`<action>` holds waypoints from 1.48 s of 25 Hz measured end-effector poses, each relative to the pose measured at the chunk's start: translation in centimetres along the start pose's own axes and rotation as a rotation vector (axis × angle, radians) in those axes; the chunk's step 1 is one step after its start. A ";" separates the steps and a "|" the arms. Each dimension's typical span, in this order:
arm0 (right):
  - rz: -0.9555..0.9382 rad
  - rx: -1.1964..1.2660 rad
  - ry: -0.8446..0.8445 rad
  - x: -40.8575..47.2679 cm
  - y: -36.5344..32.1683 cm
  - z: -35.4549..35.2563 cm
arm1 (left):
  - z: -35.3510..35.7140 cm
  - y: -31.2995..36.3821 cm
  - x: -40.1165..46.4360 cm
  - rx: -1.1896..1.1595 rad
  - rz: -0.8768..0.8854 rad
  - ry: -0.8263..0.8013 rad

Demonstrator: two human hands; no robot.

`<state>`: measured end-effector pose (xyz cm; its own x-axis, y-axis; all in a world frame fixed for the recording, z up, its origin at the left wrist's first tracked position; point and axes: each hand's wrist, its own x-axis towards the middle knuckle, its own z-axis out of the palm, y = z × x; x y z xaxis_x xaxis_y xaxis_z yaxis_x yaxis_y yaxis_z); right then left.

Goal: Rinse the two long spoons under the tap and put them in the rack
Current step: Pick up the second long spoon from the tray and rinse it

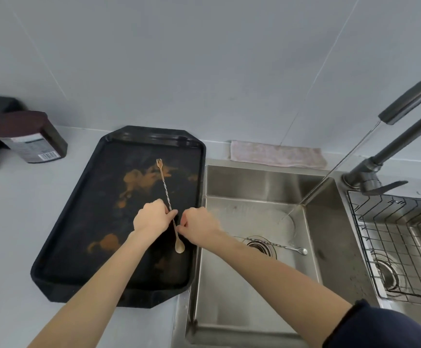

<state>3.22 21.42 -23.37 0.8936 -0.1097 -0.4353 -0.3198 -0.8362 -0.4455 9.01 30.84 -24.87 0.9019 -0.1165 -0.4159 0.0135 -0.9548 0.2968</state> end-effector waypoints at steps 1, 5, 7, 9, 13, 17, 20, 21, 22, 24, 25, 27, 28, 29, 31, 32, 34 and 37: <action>0.006 -0.037 -0.017 0.3 -0.2 0.4 | 0.1 0.0 0.5 -0.004 -0.005 0.000; -0.012 -0.198 -0.020 0.6 -1.0 0.9 | 0.3 -0.1 1.4 0.003 -0.026 0.004; -0.021 -0.211 -0.007 0.5 -1.2 1.2 | 0.2 -0.1 1.7 -0.040 -0.055 -0.009; -0.008 -0.147 -0.004 0.3 -1.2 1.5 | -0.2 -0.2 1.7 -0.110 -0.083 -0.051; 0.041 0.078 0.000 0.1 -0.7 1.4 | -1.1 -0.1 1.0 -0.302 -0.077 -0.095; 0.039 0.324 0.049 -0.8 0.4 1.0 | -2.2 1.1 -0.2 -0.482 -0.008 -0.083; 0.023 0.447 0.099 -2.1 2.0 0.3 | -2.9 2.8 -1.5 -0.630 0.080 -0.099; 0.024 0.474 0.116 -2.8 2.7 0.1 | -3.1 3.4 -2.1 -0.672 0.113 -0.110; 0.028 0.503 0.127 -3.5 3.4 0.0 | -3.1 4.1 -2.7 -0.710 0.142 -0.124; 0.041 0.544 0.133 -5.0 5.2 -0.2 | -3.0 5.8 -3.9 -0.766 0.197 -0.149; 0.049 0.549 0.133 -5.8 6.1 -0.2 | -2.9 6.8 -4.4 -0.785 0.217 -0.157; 0.085 0.549 0.145 -7.2 8.3 -0.3 | -2.3 9.0 -5.3 -0.814 0.264 -0.171; 0.113 0.548 0.153 -7.8 9.2 -0.3 | -2.0 10.0 -5.5 -0.820 0.283 -0.178; 0.141 0.548 0.163 -8.4 10.2 -0.4 | -1.6 11.2 -5.8 -0.823 0.299 -0.191; 0.204 0.531 0.174 -9.7 12.5 -0.6 | -0.8 13.8 -6.5 -0.834 0.324 -0.212; 0.230 0.519 0.181 -10.2 13.7 -0.8 | -0.3 15.2 -6.8 -0.842 0.335 -0.217; 0.274 0.485 0.209 -11.2 16.4 -1.3 | 0.6 18.3 -7.7 -0.859 0.356 -0.234; 0.280 0.490 0.233 -12.6 20.3 -2.6 | 1.8 22.6 -8.6 -0.876 0.395 -0.256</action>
<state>-13.73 4.44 -24.89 0.7824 -0.4502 -0.4302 -0.6108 -0.4204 -0.6709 0.78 9.76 -16.17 0.7915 -0.5363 -0.2930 0.1397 -0.3080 0.9411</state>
